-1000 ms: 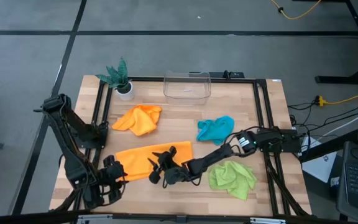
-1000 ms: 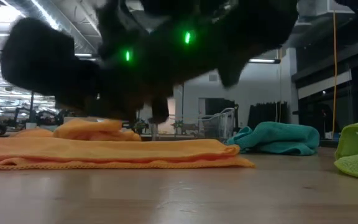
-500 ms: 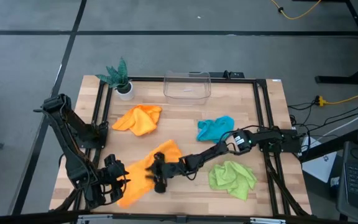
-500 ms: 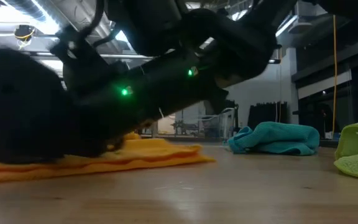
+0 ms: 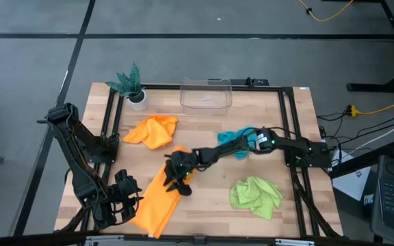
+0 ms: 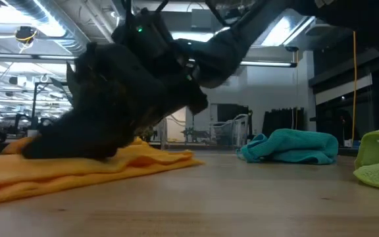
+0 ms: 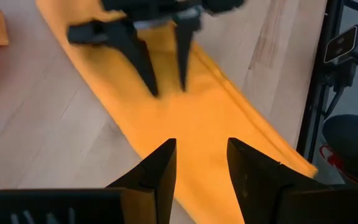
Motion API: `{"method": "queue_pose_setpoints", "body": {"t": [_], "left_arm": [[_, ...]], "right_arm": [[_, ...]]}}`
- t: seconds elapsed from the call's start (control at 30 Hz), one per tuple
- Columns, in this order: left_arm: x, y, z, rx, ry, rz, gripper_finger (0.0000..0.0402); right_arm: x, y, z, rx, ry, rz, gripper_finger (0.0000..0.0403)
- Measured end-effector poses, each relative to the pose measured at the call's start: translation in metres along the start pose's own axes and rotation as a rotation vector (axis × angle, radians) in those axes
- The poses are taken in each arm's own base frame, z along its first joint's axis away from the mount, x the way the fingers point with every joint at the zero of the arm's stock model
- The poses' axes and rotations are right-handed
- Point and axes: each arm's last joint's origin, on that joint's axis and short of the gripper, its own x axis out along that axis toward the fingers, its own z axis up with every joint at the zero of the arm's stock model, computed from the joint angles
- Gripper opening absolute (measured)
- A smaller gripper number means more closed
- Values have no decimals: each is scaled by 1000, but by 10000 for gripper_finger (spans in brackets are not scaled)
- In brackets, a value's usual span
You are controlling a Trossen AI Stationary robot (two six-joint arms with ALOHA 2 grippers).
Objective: Fold microfiber towels
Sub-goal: Fold the bottom orange microfiber towel
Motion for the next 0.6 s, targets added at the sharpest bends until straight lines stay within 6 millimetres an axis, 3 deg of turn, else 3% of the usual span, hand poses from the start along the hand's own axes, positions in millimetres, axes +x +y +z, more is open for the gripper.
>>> {"method": "queue_pose_setpoints", "body": {"t": [0.1, 0.27, 0.37, 0.5, 0.6], "left_arm": [[0, 0, 0, 1, 0, 1, 134], [0, 0, 0, 1, 1, 1, 134], [2, -1, -1, 6, 1, 7, 134], [6, -2, -5, 19, 3, 24, 134], [11, -4, -8, 31, 5, 41, 134]], "right_arm": [[-14, 10, 18, 2, 48, -19, 154], [-36, 48, 62, -29, -17, -177, 145], [-25, 62, 57, 6, -54, -389, 141], [-5, 87, 53, 26, -266, -746, 137], [17, 92, 28, 83, -358, -895, 137]]}}
